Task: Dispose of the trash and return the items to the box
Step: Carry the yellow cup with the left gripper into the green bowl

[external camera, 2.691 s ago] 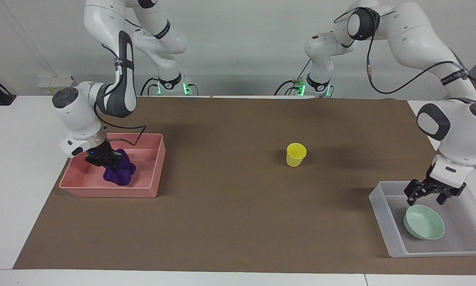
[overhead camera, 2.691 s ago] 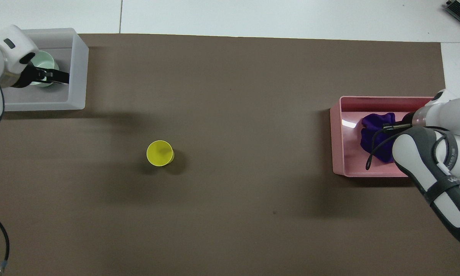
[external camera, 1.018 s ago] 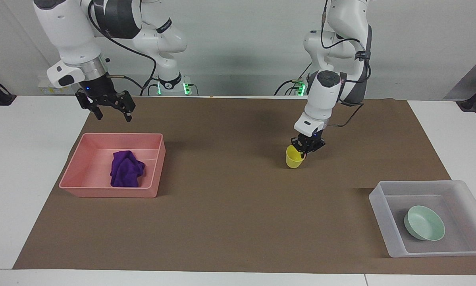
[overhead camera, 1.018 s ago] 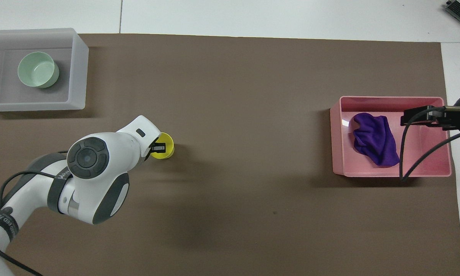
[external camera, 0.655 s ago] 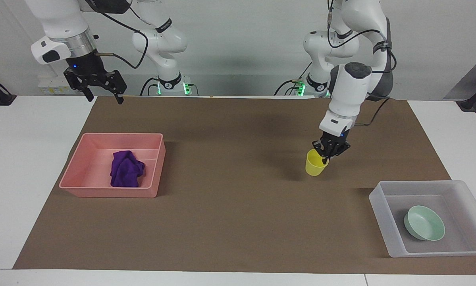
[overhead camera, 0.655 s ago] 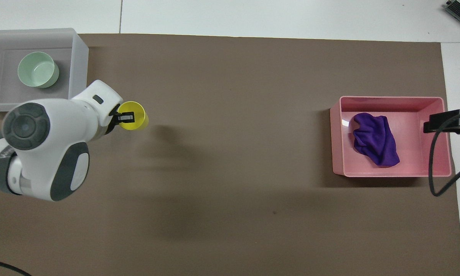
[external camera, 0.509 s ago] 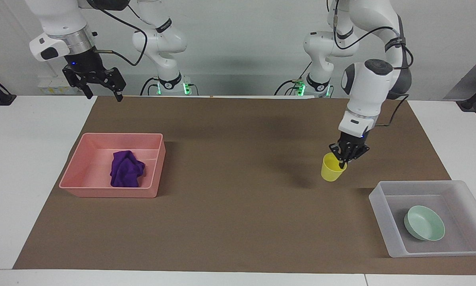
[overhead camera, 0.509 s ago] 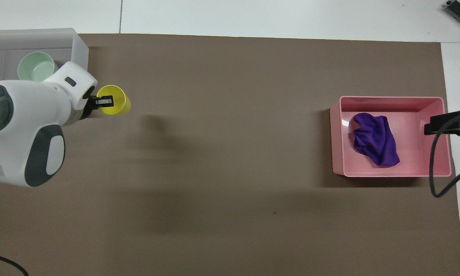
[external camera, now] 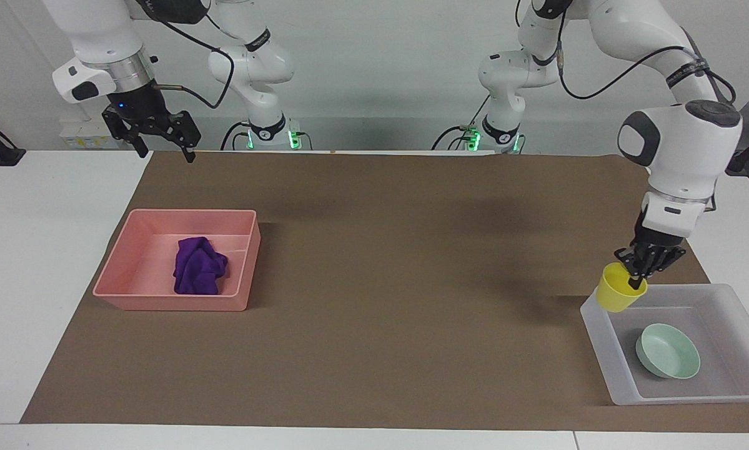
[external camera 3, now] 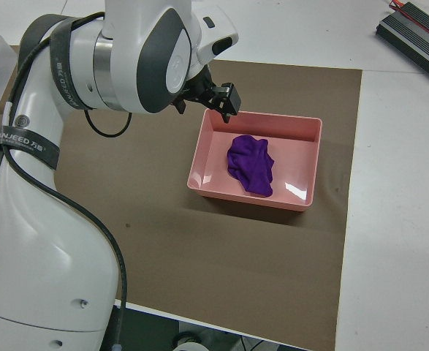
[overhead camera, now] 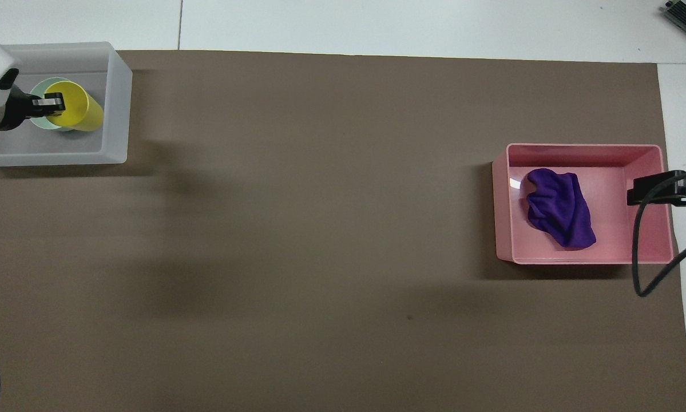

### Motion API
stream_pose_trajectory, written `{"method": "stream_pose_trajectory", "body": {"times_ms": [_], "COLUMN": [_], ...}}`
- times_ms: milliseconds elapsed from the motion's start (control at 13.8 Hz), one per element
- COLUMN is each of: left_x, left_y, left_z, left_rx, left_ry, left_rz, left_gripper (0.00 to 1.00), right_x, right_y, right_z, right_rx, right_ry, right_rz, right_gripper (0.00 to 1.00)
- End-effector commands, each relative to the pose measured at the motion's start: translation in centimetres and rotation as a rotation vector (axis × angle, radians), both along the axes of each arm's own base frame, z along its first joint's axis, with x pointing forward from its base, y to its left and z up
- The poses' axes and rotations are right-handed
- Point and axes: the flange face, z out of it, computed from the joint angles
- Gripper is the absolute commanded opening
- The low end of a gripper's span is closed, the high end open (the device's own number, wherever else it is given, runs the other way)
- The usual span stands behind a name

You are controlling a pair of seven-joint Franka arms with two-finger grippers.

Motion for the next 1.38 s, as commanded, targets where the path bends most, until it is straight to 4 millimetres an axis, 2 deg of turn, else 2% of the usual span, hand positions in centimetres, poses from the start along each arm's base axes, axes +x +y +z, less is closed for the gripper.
{"method": "stream_pose_trajectory", "body": {"times_ms": [0, 73, 291, 436, 509, 655, 945, 1309], "left_x": [3.6, 4.5, 6.6, 7.9, 7.9, 8.0, 7.8, 6.8], "left_y": [3.9, 5.8, 9.0, 10.1, 10.9, 11.3, 11.9, 12.5], "left_z": [-0.3, -0.5, -2.7, -5.2, -5.5, -5.6, -9.0, -11.1], "left_rx": [-0.037, -0.048, -0.057, -0.066, -0.068, -0.064, -0.083, -0.100], "left_ry": [0.013, 0.015, 0.019, 0.025, 0.017, 0.006, 0.025, 0.014], "left_rz": [0.011, 0.037, 0.072, 0.081, 0.092, 0.097, 0.117, 0.140], "left_gripper": [0.00, 0.00, 0.00, 0.00, 0.00, 0.00, 0.00, 0.00], "right_x": [-0.8, -0.9, -1.0, -1.0, -1.0, -1.0, -1.0, -1.0], "right_y": [0.0, 0.2, 0.3, 0.3, 0.3, 0.3, 0.3, 0.3], "right_z": [-0.1, 0.0, 0.0, -0.1, -0.1, -0.2, -0.1, -0.1], "right_rx": [-0.010, -0.008, -0.004, -0.004, -0.004, -0.004, -0.004, -0.004], "right_ry": [-0.014, -0.009, -0.005, -0.005, -0.005, -0.002, -0.005, -0.006], "right_rz": [0.012, 0.016, 0.016, 0.017, 0.017, 0.019, 0.019, 0.019], "right_gripper": [1.00, 1.00, 1.00, 1.00, 1.00, 1.00, 1.00, 1.00]}}
